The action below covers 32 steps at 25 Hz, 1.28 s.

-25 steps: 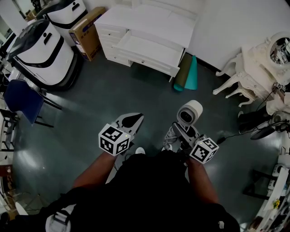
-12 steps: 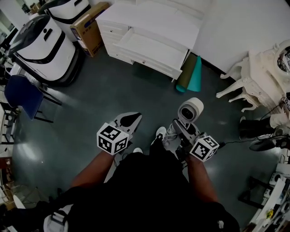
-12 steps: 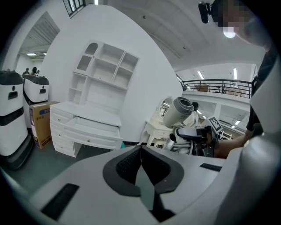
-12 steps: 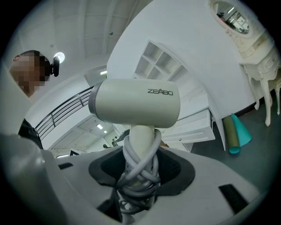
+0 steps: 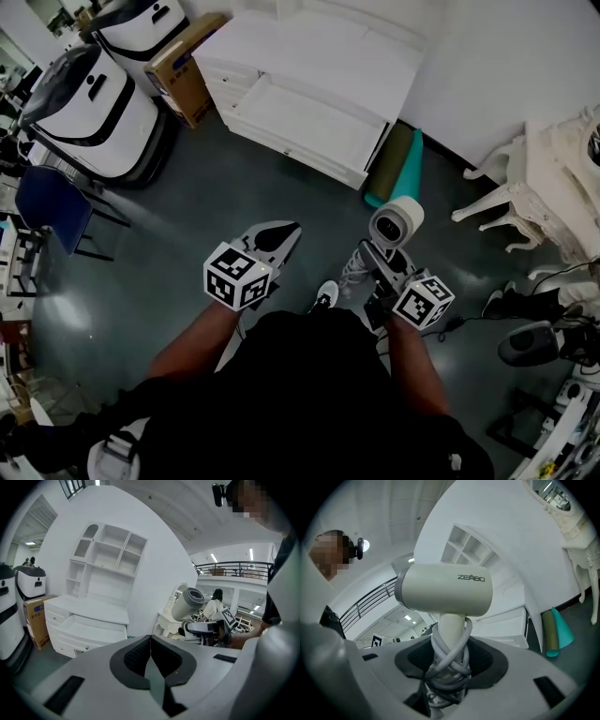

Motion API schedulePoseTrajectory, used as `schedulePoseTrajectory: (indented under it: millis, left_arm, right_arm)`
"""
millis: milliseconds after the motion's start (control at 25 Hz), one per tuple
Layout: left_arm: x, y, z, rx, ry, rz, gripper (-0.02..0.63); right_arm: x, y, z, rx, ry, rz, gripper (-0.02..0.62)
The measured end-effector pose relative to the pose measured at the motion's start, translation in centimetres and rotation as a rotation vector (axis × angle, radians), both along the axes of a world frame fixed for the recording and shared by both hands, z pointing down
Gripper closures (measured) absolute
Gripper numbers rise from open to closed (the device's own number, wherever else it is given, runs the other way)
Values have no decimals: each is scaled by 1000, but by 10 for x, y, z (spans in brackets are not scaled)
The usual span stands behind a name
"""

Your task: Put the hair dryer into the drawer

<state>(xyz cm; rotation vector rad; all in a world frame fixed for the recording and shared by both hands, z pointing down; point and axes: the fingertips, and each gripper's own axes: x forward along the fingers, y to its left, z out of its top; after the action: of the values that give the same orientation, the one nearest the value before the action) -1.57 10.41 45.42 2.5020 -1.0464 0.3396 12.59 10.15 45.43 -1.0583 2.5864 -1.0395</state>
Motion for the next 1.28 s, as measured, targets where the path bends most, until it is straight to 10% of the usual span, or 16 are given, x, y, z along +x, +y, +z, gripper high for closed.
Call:
schedulePoseTrajectory:
  millis: [1280]
  left_arm:
    - [54, -143, 30, -52, -39, -42, 595]
  right_arm:
    - [56, -138, 39, -74, -17, -40, 380]
